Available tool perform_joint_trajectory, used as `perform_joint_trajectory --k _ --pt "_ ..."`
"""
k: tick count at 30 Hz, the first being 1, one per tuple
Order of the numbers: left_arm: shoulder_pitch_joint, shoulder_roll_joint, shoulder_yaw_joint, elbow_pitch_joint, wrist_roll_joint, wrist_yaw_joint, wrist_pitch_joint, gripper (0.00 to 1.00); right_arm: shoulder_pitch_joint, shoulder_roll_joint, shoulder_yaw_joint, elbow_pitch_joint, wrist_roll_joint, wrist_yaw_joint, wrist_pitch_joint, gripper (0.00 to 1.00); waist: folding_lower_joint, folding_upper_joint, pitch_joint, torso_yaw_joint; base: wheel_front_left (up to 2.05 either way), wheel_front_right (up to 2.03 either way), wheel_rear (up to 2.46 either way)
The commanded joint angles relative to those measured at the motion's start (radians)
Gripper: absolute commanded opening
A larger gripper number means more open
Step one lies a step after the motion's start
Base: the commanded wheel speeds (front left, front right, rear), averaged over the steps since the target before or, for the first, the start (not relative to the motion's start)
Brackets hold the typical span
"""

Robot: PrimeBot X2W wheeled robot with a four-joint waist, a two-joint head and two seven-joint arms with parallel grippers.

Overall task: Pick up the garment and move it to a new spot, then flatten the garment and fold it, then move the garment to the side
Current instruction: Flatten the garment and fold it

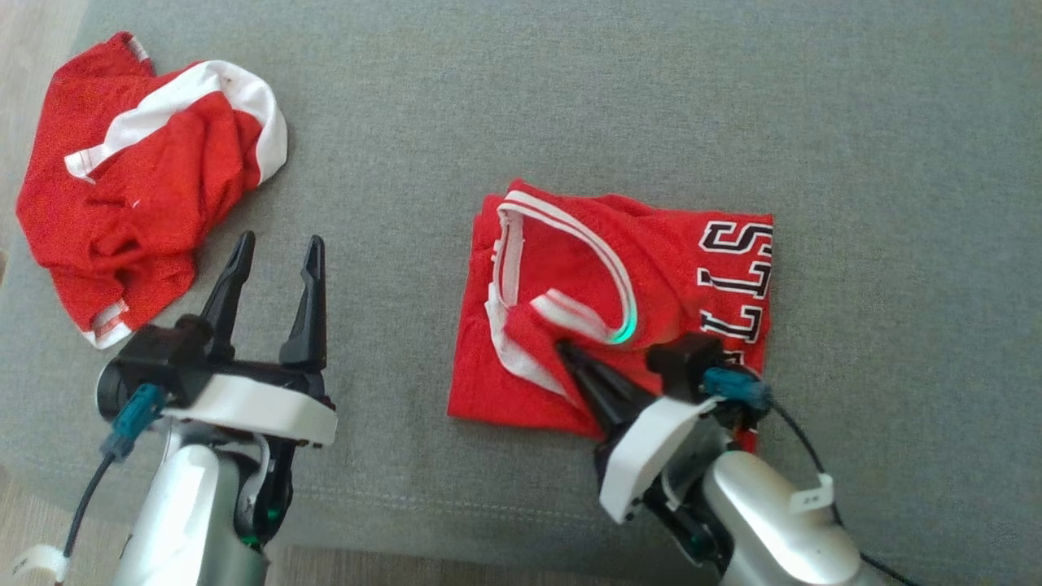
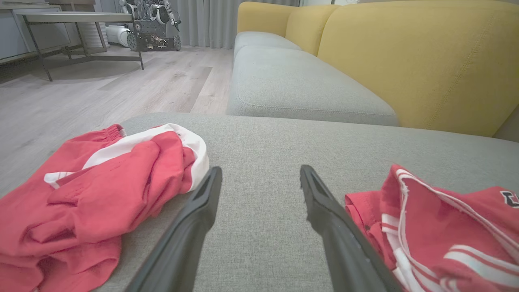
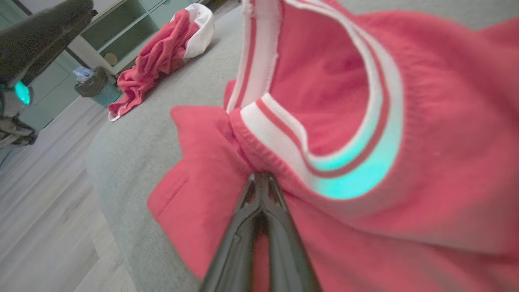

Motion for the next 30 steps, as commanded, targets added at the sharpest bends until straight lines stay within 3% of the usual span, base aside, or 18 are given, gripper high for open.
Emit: perform_joint_trajectory --k 1,8,12,17,24,25,26,27,28,30 --pt "-0.041 0.015 0.039 -0.026 -0.01 -0.002 -0.011 1.0 -0.02 0.013 0.035 -0.025 0.013 -0.001 0.003 0.0 0.0 0.0 0.002 0.0 0.0 0.0 0.0" --pt "-0.043 0.01 0.043 -0.024 -0.011 -0.004 -0.012 1.0 -0.04 0.013 0.115 -0.022 0.045 -0.001 -0.002 0.0 0.0 0.0 0.006 -0.002 0.0 0.0 0.0" --pt "-0.033 0.011 0.052 -0.027 -0.01 -0.003 -0.012 1.0 -0.035 0.013 0.093 -0.085 0.024 -0.001 -0.03 0.0 0.0 0.0 -0.002 -0.011 0.0 0.0 0.0" --pt "-0.022 0.015 0.061 -0.03 -0.007 0.003 -0.012 1.0 -0.001 0.013 0.017 -0.197 -0.011 -0.001 -0.037 0.0 0.0 0.0 -0.013 -0.028 0.0 0.0 0.0" --pt "-0.016 0.031 0.065 -0.037 0.001 0.012 -0.012 1.0 0.096 0.013 -0.212 -0.439 -0.097 -0.001 -0.015 0.0 0.0 0.0 -0.03 -0.055 0.0 0.0 0.0" --pt "-0.016 0.033 0.066 -0.039 0.002 0.013 -0.012 1.0 0.106 0.013 -0.248 -0.458 -0.106 -0.001 -0.012 0.07 0.0 0.0 -0.033 -0.057 0.0 0.0 0.0" --pt "-0.016 0.035 0.066 -0.04 0.002 0.015 -0.012 1.0 0.115 0.013 -0.285 -0.475 -0.112 -0.001 -0.011 0.32 0.0 0.0 -0.035 -0.058 0.0 0.0 0.0" --pt "-0.015 0.037 0.066 -0.042 0.003 0.016 -0.012 1.0 0.123 0.013 -0.324 -0.489 -0.117 -0.001 -0.012 0.5 0.0 0.0 -0.038 -0.06 0.0 0.0 0.0" --pt "-0.015 0.039 0.067 -0.044 0.004 0.018 -0.012 1.0 0.13 0.013 -0.361 -0.499 -0.122 -0.001 -0.013 1.0 0.0 0.0 -0.04 -0.061 0.0 0.0 0.0" --pt "-0.014 0.041 0.067 -0.046 0.005 0.02 -0.012 1.0 0.136 0.013 -0.397 -0.505 -0.128 -0.001 -0.012 1.0 0.0 0.0 -0.042 -0.062 0.0 0.0 0.0"
